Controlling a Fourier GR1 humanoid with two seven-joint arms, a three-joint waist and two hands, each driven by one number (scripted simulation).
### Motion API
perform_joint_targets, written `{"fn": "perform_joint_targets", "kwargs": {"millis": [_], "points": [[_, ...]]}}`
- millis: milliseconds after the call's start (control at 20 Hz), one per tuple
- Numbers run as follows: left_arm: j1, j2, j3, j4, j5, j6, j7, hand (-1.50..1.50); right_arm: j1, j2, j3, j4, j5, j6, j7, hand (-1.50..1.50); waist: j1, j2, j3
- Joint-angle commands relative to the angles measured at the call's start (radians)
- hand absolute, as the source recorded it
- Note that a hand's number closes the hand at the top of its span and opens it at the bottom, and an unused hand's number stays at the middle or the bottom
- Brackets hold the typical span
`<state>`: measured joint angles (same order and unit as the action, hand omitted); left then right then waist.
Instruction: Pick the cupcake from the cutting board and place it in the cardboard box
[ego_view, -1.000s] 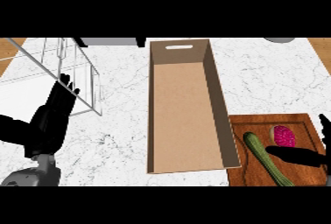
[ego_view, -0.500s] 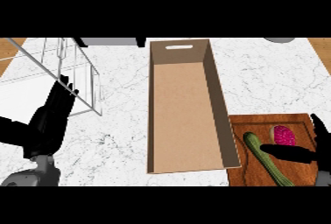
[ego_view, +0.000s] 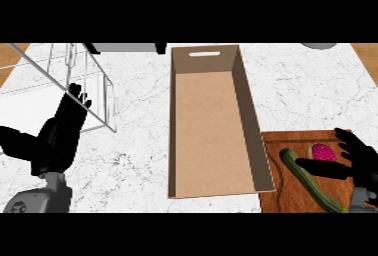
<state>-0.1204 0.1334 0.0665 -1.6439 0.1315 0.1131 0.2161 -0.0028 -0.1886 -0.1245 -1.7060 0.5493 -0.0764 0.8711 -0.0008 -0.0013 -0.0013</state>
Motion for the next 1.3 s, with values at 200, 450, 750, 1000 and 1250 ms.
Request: {"fn": "perform_joint_targets", "kwargs": {"millis": [200, 450, 750, 1000, 1250], "points": [[0.002, -0.018, -0.01, -0.039, -0.007, 0.009, 0.043, 0.0, 0.066, -0.055, 0.034, -0.051, 0.075, 0.055, -0.065, 1.5, -0.002, 0.0, 0.001], [-0.03, -0.01, -0.024, -0.001, -0.024, -0.013, 0.008, 0.0, -0.061, 0.098, 0.369, -0.024, 0.339, 0.003, -0.01, 1.5, 0.052, 0.009, -0.003], [-0.074, -0.027, -0.096, -0.011, -0.013, -0.067, 0.02, 0.0, -0.308, 0.184, 0.635, 0.096, 0.445, 0.141, 0.019, 1.5, 0.236, 0.033, -0.014], [-0.087, -0.044, -0.121, 0.019, -0.02, -0.072, 0.023, 0.0, -0.531, 0.187, 0.759, 0.194, 0.509, 0.158, 0.148, 1.5, 0.242, 0.029, -0.01], [-0.111, -0.061, -0.136, 0.034, -0.019, -0.072, 0.03, 0.0, -0.686, 0.184, 0.84, 0.22, 0.527, 0.217, 0.228, 1.5, 0.255, 0.026, -0.009]]}}
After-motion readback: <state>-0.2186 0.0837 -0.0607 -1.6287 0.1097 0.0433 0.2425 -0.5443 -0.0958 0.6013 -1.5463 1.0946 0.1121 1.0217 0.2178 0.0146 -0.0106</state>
